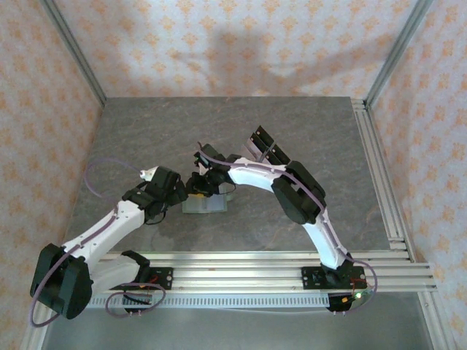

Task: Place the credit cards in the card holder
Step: Flip over the card slot in the card holder, then touch the card holder at the center of the table.

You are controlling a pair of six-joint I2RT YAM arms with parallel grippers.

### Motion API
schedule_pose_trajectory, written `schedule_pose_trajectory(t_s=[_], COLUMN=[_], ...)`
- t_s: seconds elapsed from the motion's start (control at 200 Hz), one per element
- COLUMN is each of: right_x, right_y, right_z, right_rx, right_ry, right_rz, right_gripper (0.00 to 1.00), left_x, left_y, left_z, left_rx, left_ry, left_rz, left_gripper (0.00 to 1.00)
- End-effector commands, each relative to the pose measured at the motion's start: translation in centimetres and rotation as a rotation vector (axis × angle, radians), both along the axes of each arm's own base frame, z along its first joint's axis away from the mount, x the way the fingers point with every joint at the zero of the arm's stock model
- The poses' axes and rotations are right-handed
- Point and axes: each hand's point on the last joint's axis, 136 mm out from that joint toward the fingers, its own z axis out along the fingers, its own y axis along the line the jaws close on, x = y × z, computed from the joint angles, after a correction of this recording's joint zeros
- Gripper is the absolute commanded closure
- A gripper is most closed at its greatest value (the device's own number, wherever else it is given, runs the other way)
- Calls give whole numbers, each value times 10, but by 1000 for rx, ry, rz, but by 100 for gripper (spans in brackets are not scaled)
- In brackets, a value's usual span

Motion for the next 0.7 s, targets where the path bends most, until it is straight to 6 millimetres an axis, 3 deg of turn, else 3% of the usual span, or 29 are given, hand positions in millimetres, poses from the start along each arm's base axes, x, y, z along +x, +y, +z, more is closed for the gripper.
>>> schedule_pose_trajectory(t_s=[0.0,0.195,0.36,0.465,0.606,0.691], right_x=[-9,-7,-3,-2,1,3], right_y=[2,0,-26,-64,-125,-147], right_z=[1,51,89,88,66,51], right_rx=[-1,85,119,38,-193,-305], right_ry=[49,-21,-94,-156,-247,-279], right_rz=[18,23,-32,-89,-153,-161], right_gripper=[66,63,63,63,60,58], left_x=[-1,1,3,7,13,18], left_y=[10,7,-1,-6,-12,-16], left_z=[11,9,-2,-10,-19,-24], left_rx=[21,15,1,-5,-1,6], left_ry=[-10,11,42,63,90,109], left_rz=[44,32,2,-20,-43,-59], left_gripper=[0,0,0,0,0,0])
